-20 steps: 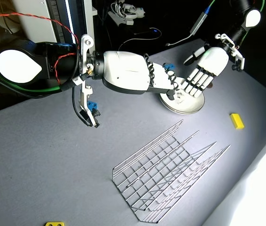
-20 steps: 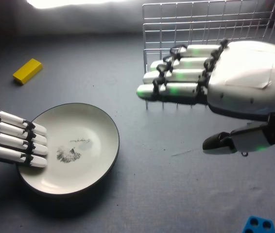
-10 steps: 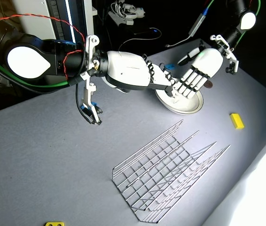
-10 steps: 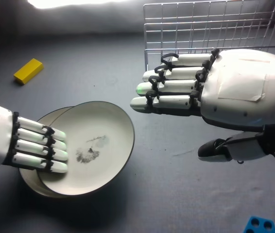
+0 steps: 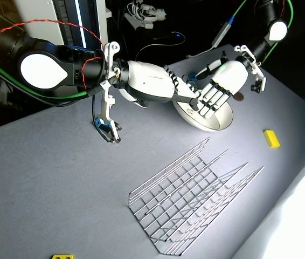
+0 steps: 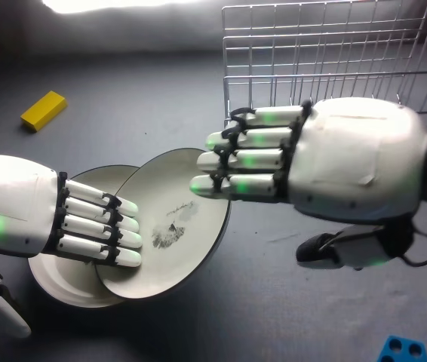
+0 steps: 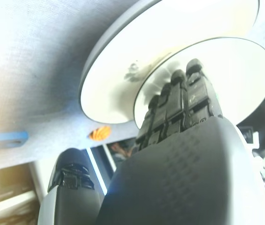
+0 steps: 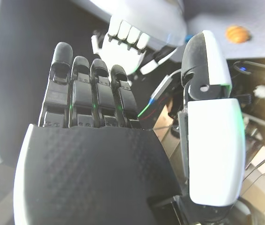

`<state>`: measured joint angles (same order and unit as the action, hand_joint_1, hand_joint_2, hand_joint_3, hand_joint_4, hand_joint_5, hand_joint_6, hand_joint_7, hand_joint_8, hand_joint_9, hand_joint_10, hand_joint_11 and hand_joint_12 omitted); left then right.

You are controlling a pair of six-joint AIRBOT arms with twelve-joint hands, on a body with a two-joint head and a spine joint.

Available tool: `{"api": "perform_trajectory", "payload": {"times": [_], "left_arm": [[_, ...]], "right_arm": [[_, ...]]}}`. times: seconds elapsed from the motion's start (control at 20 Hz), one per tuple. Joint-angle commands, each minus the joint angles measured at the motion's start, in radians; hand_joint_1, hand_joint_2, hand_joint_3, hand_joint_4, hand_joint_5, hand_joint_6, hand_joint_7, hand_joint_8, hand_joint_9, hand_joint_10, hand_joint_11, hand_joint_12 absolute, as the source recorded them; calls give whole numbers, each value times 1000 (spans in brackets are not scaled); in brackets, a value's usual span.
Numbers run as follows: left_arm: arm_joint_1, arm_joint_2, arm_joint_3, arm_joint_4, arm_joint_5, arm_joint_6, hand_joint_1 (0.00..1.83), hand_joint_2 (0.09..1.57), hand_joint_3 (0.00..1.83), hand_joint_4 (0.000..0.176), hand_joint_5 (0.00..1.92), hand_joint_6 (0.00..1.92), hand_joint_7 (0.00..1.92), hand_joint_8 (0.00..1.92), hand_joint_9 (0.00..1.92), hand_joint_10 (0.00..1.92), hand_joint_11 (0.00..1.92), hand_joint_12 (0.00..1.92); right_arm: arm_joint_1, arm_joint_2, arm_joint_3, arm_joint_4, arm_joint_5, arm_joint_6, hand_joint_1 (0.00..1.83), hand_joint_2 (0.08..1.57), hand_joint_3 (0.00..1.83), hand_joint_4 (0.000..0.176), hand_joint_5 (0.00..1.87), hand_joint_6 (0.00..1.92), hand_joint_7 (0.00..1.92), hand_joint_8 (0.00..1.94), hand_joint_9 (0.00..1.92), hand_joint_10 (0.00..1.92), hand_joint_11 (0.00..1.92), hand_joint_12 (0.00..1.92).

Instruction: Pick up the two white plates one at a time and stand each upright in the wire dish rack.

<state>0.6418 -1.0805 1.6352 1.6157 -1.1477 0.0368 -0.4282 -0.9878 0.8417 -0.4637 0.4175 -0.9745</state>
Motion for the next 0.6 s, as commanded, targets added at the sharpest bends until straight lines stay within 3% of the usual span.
{"api": "perform_trajectory", "payload": {"times": [0.0,0.2,0.3,0.4,0.55], "left_arm": [[5,-14,-4,7,-23,2,0,1111,0,0,1,0,15,3,0,0,0,0],[6,-18,-4,7,-20,-1,0,1105,0,0,3,1,9,0,0,0,0,0],[2,-21,-1,7,-19,-4,0,1099,0,0,15,5,18,3,4,1,0,0],[0,-23,0,7,-19,-5,0,1102,0,0,12,3,10,0,1,0,0,0],[0,-26,2,6,-19,-6,0,1105,0,0,9,0,13,2,3,1,0,0]], "right_arm": [[10,-10,2,13,105,-14,818,1063,0,0,105,4,104,3,84,4,0,548],[11,-91,63,13,92,-17,1008,977,0,0,140,8,145,5,128,11,0,720],[10,-122,88,13,81,-17,958,1002,0,0,113,0,84,0,85,0,0,631],[12,-155,113,13,81,-17,910,997,0,0,14,0,7,0,8,0,0,372],[15,-202,157,14,81,-16,949,950,0,0,12,6,0,0,0,0,0,270]]}}
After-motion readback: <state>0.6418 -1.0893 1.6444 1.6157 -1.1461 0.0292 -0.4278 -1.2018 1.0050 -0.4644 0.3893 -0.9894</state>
